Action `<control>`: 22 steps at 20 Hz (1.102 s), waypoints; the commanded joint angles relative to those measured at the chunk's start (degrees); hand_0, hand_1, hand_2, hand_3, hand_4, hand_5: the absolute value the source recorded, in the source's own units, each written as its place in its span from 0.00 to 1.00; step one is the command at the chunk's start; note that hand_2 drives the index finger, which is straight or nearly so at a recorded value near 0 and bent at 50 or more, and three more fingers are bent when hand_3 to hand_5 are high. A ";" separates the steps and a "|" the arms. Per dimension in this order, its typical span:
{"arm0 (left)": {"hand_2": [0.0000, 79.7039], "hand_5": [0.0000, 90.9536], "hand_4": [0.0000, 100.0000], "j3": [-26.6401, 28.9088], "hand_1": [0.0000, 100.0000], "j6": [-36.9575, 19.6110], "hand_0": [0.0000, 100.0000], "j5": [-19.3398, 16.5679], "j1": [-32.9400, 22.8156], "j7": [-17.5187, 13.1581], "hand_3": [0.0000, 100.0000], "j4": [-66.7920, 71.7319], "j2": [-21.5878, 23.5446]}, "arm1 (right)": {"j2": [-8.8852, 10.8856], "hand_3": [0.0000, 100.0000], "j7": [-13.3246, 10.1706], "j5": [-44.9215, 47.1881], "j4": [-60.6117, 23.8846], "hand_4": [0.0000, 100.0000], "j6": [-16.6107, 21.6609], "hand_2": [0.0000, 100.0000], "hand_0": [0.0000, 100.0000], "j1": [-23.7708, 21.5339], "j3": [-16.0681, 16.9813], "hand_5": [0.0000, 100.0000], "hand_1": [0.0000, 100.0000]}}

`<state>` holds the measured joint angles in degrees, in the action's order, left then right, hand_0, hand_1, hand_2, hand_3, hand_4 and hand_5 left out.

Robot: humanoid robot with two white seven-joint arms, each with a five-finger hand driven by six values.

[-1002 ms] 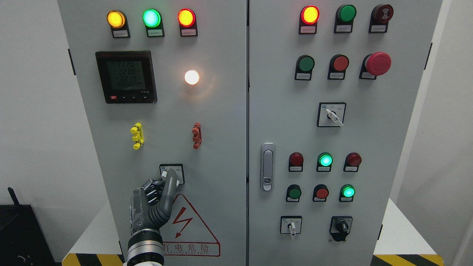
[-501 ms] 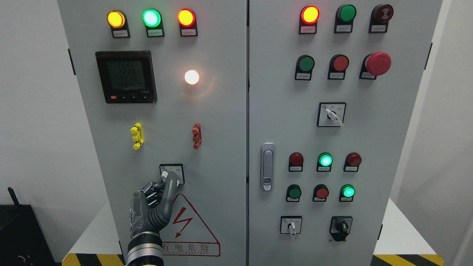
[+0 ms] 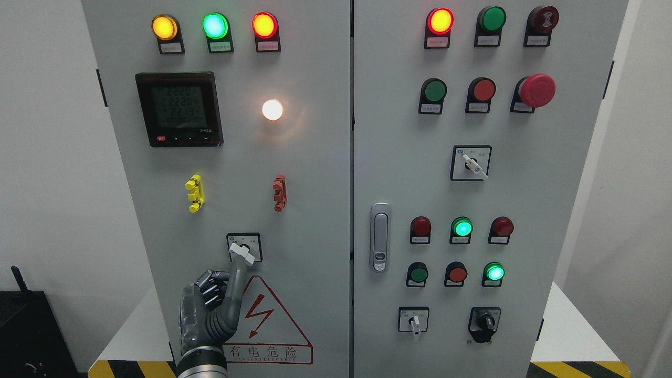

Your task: Turn on light switch 1

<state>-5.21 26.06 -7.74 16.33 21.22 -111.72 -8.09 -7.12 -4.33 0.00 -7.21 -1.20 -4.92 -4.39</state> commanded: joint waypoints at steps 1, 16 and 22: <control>0.83 0.98 0.99 -0.33 0.36 -7.66 0.15 -0.52 -7.34 0.05 1.00 -2.45 1.14 | 0.00 0.00 0.03 1.40 0.00 0.00 -0.03 0.00 0.00 0.00 0.00 0.00 0.00; 0.64 0.94 1.00 9.68 0.24 -40.56 0.15 7.55 -34.68 -10.22 0.97 24.67 7.38 | 0.00 0.00 0.03 1.40 0.00 0.00 -0.03 0.00 0.00 0.00 0.00 0.00 0.00; 0.56 0.73 0.90 12.06 0.26 -46.79 0.16 10.20 -36.98 -18.04 0.83 55.14 8.79 | 0.00 0.00 0.03 1.40 0.00 0.00 -0.03 0.00 0.00 0.00 0.00 0.00 0.00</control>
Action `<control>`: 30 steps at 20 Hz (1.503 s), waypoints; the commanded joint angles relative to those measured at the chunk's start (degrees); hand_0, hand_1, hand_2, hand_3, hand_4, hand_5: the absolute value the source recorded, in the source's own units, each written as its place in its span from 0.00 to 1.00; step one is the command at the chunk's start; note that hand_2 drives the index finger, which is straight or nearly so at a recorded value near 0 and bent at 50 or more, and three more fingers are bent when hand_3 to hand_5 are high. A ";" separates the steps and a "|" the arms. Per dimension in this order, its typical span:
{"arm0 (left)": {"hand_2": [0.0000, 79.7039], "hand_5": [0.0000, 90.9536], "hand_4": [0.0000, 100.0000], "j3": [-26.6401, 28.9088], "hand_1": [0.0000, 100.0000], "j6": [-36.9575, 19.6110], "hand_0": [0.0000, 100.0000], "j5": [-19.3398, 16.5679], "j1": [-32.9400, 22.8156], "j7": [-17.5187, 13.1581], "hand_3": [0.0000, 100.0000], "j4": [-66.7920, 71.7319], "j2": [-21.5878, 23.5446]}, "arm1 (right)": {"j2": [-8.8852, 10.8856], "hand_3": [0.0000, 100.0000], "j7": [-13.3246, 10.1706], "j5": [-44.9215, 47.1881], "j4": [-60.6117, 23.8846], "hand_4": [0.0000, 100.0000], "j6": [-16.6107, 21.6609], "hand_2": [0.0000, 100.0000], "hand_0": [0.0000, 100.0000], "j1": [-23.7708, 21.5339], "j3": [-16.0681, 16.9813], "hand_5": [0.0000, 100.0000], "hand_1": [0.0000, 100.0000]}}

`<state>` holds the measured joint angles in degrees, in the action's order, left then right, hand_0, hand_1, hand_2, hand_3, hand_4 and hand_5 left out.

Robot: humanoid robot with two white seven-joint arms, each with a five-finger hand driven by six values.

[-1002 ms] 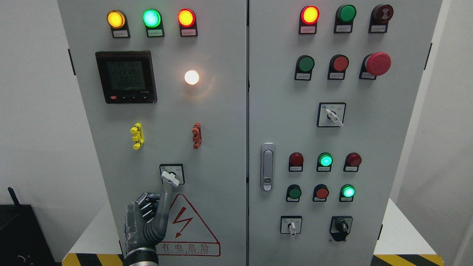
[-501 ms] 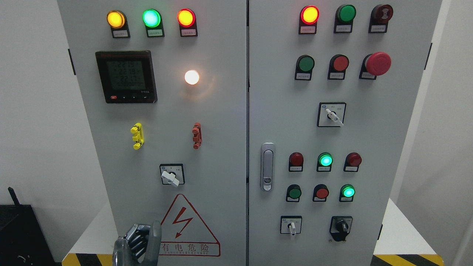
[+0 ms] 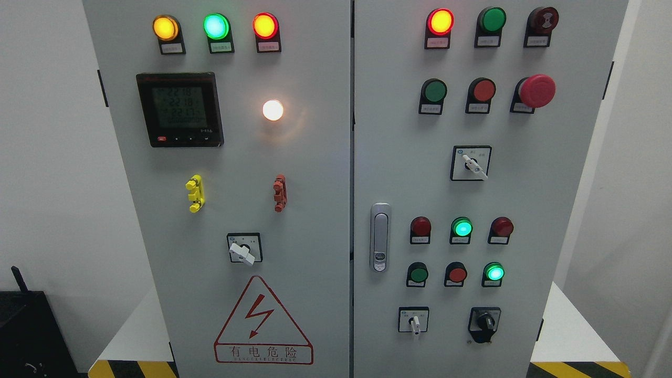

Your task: Turn on light switch 1

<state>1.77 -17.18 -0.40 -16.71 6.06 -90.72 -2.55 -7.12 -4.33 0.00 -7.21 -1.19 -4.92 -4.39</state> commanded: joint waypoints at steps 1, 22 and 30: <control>0.54 0.68 0.87 5.00 0.27 -4.61 0.15 3.03 -3.59 -3.94 0.80 40.55 2.99 | 0.00 0.00 0.03 1.41 0.00 0.00 -0.04 0.00 0.00 0.00 0.00 0.00 0.00; 0.00 0.00 0.00 -6.95 0.10 3.28 0.28 -3.03 6.60 -12.83 0.00 87.82 0.00 | 0.00 0.00 0.03 1.41 0.00 0.00 -0.04 0.00 0.00 0.00 0.00 0.00 0.00; 0.00 0.00 0.00 -9.50 0.00 10.93 0.29 -2.50 11.70 -12.39 0.00 87.90 -1.93 | 0.00 0.00 0.03 1.41 0.00 0.00 -0.04 0.00 0.00 0.00 0.00 0.00 0.00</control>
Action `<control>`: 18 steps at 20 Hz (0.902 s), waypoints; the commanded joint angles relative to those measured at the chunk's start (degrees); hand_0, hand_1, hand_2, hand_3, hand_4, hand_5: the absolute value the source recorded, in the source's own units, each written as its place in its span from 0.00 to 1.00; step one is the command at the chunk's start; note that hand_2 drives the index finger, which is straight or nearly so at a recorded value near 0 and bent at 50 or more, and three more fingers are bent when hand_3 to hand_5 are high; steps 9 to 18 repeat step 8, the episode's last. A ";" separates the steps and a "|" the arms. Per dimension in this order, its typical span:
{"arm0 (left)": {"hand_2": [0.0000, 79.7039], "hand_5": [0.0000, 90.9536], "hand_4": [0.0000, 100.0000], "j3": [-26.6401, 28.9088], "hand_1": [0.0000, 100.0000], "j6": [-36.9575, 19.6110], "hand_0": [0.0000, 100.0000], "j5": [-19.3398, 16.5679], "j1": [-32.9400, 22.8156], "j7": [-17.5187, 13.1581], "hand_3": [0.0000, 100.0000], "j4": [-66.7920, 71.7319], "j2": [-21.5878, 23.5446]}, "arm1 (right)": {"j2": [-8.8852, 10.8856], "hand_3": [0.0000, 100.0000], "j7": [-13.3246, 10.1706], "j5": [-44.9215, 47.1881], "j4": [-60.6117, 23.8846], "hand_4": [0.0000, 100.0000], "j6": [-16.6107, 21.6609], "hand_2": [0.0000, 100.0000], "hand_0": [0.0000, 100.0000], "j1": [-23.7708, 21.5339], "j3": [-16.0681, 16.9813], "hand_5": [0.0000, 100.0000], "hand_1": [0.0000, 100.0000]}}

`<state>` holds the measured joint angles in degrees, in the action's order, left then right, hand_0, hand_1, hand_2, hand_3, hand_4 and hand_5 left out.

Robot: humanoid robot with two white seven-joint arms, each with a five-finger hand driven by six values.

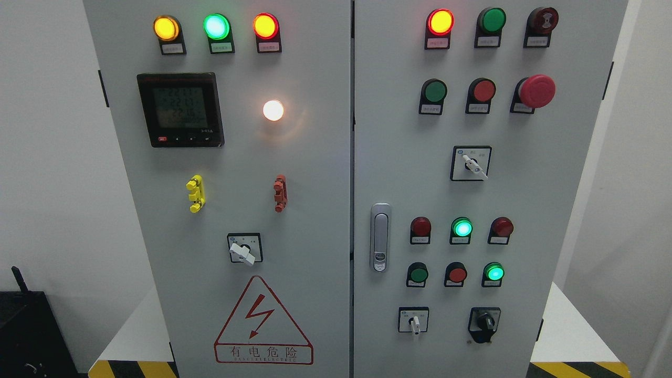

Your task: Turn on light switch 1

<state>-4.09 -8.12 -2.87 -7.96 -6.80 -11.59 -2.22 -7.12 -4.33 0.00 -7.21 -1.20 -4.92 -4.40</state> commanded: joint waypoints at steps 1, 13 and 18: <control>0.00 0.00 0.00 -3.30 0.00 2.41 0.29 0.32 3.12 1.00 0.00 8.77 -2.35 | 0.00 0.00 0.03 1.41 0.00 0.00 -0.03 0.00 0.00 0.00 0.00 0.00 0.00; 0.00 0.00 0.00 -3.29 0.00 2.59 0.28 0.49 3.91 4.16 0.00 8.60 -3.14 | 0.00 0.00 0.03 1.41 0.00 0.00 -0.03 0.00 0.00 0.00 0.00 0.00 0.00; 0.00 0.00 0.00 -3.29 0.00 2.59 0.28 0.49 3.91 4.16 0.00 8.60 -3.14 | 0.00 0.00 0.03 1.41 0.00 0.00 -0.03 0.00 0.00 0.00 0.00 0.00 0.00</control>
